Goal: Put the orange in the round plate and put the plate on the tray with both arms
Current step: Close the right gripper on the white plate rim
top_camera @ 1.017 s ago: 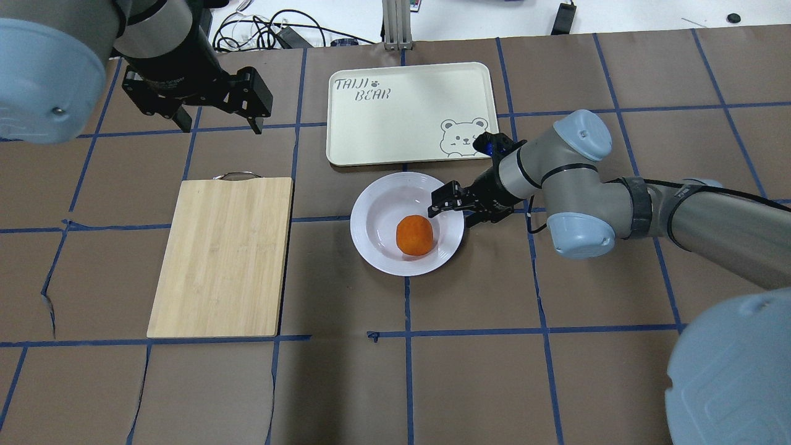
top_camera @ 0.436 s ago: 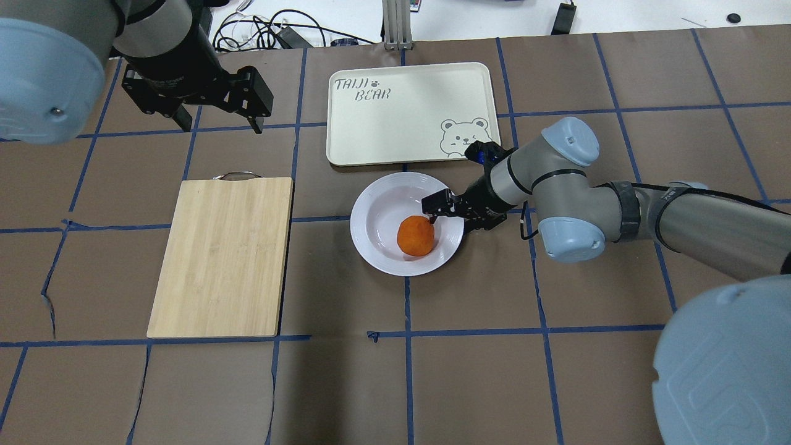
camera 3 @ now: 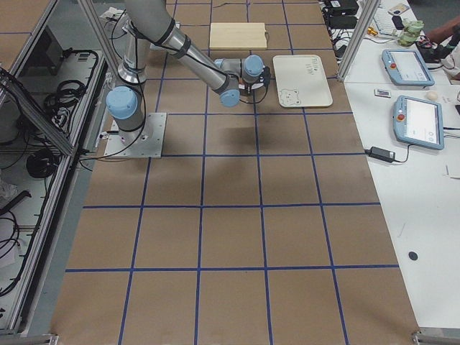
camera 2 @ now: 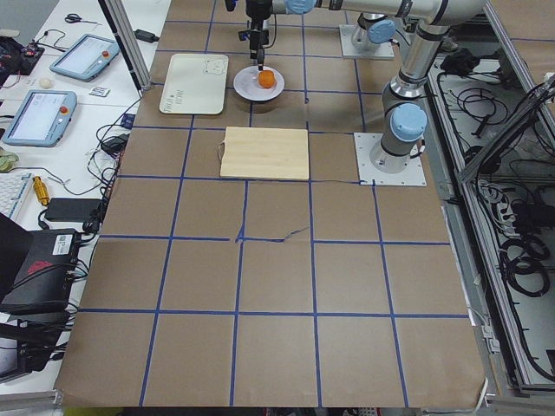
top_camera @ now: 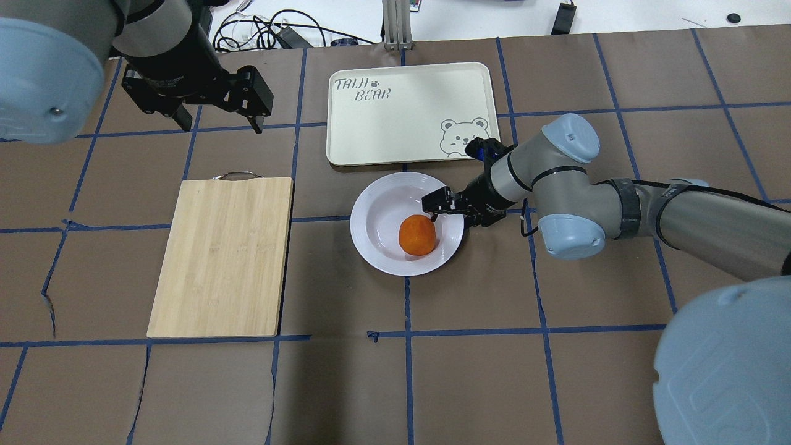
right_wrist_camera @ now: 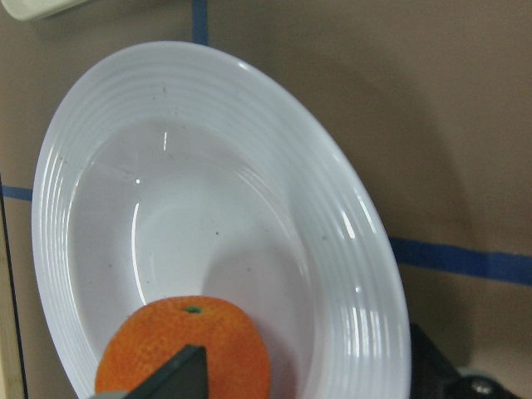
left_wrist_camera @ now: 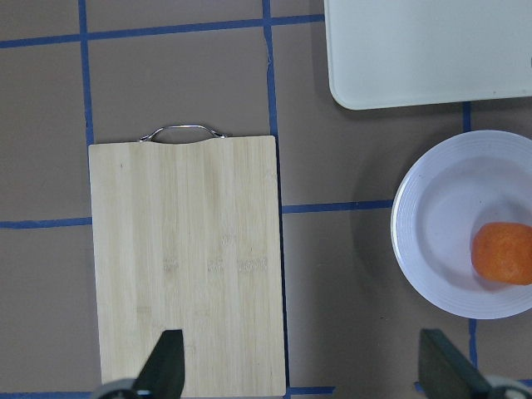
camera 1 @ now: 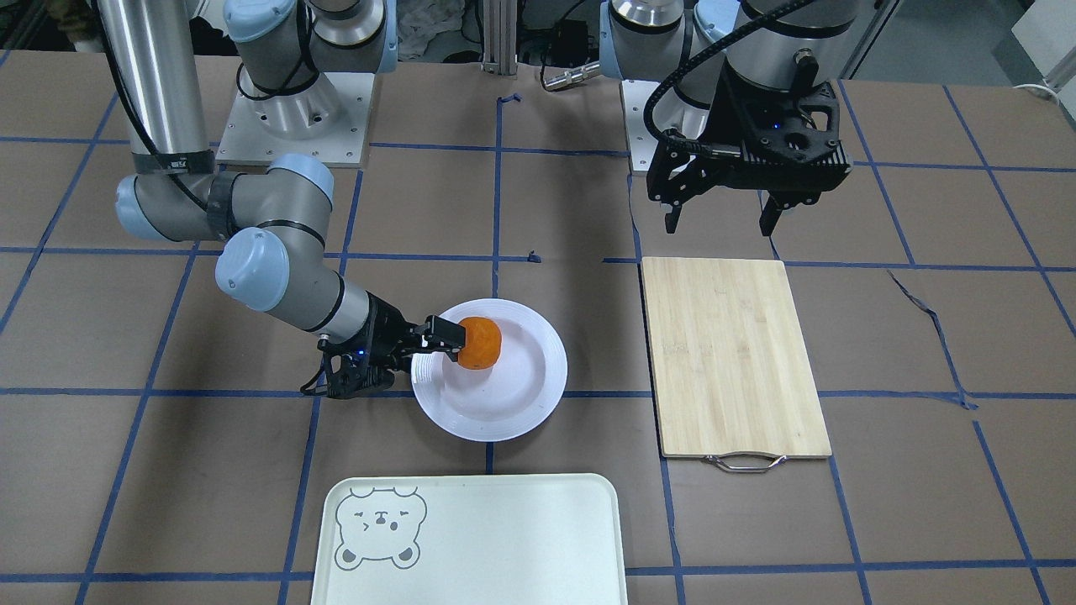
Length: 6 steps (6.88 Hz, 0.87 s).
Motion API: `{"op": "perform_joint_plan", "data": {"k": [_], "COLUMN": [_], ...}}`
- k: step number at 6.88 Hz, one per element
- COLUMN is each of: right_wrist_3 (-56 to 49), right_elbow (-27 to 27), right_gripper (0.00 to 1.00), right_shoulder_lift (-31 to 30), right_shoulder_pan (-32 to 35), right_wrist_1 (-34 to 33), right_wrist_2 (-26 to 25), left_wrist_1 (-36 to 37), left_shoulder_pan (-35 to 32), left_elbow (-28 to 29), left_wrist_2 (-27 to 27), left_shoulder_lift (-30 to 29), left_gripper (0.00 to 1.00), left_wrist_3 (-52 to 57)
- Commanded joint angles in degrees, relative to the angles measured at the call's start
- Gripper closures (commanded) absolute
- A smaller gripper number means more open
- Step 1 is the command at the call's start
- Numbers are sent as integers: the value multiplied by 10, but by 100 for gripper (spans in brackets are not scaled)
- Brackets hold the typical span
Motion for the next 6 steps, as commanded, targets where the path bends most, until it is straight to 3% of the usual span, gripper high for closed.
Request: {"op": "perform_joint_plan", "data": {"k": [1,2,5,6], "right_wrist_3": [3,7,36,47], "right_elbow": [-16,-15,-10,-10], "right_gripper": [14,14,17,24], "right_shoulder_lift": [2,-1,3,4], "right_shoulder_pan": [-2,-3,2,3], "right_wrist_1": [0,1,1,1], "right_wrist_2": [-17,-42,-31,-35], "left_wrist_1": [0,0,0,0], "left_shoulder_pan": [0,0,0,1], "left_elbow": [0,0,1,1], "left_wrist_2": [0,0,0,0], "left_shoulder_lift": [0,0,-1,-1], "left_gripper": [0,0,0,0], "left_wrist_3": [0,0,0,0]}}
